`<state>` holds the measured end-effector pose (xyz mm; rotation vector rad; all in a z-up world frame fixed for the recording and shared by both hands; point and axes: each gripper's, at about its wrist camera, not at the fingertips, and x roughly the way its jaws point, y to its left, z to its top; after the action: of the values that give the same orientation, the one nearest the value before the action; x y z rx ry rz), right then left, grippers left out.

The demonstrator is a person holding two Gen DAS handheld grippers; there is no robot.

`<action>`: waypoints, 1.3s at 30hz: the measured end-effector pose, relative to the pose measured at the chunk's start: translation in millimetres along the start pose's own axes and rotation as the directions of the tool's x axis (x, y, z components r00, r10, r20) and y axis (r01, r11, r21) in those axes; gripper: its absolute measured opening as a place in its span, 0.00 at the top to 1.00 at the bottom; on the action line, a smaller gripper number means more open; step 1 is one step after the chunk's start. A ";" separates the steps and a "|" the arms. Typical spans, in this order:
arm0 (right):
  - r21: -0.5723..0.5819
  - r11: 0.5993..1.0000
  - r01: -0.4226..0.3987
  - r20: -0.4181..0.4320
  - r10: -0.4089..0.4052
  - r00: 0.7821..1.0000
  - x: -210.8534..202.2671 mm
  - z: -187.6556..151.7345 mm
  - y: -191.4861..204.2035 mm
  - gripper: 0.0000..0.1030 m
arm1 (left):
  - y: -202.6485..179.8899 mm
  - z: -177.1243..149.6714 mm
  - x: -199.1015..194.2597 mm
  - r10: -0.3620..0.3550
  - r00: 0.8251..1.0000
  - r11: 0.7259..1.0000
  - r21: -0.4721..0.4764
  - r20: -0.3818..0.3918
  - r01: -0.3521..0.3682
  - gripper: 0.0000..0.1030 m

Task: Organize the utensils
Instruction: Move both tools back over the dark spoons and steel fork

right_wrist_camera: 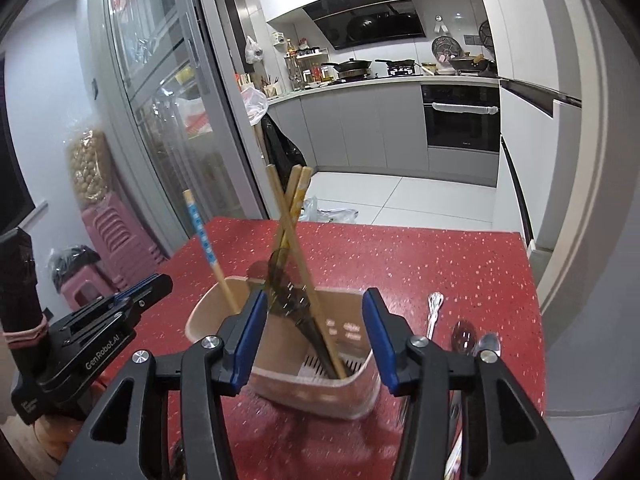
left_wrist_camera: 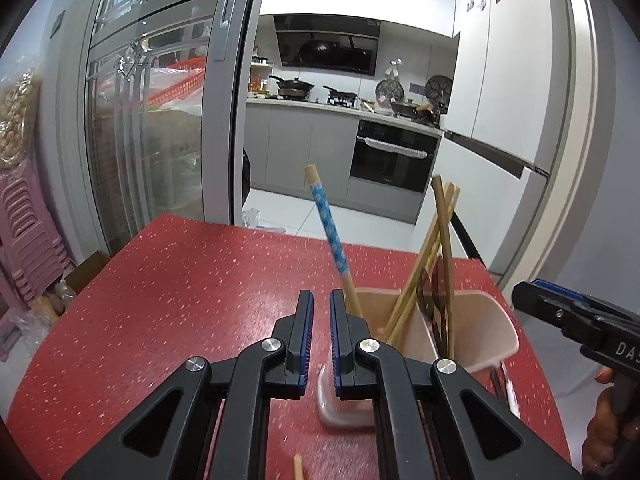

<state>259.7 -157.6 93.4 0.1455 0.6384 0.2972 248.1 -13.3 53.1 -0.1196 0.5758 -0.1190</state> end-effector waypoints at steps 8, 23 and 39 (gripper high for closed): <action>0.040 0.999 -0.003 -0.042 0.005 0.999 -27.6 -27.9 9.7 0.44 | 22.5 -27.7 -31.0 -0.008 0.998 0.999 -0.035 -0.055 0.006 0.68; 0.086 0.996 0.002 -0.236 0.019 0.972 -36.9 -106.5 43.1 0.14 | 58.1 -123.8 -57.0 0.100 0.966 0.995 0.005 -0.240 -0.101 0.00; 0.121 0.992 0.042 -0.455 0.017 0.890 -2.9 -167.7 68.0 0.14 | 56.2 -193.2 -37.9 0.099 0.883 0.995 0.061 -0.459 -0.079 0.00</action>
<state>140.4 -87.0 -23.0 0.1967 1.1283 0.2795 114.9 32.3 -95.6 -0.0228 1.0557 -0.0687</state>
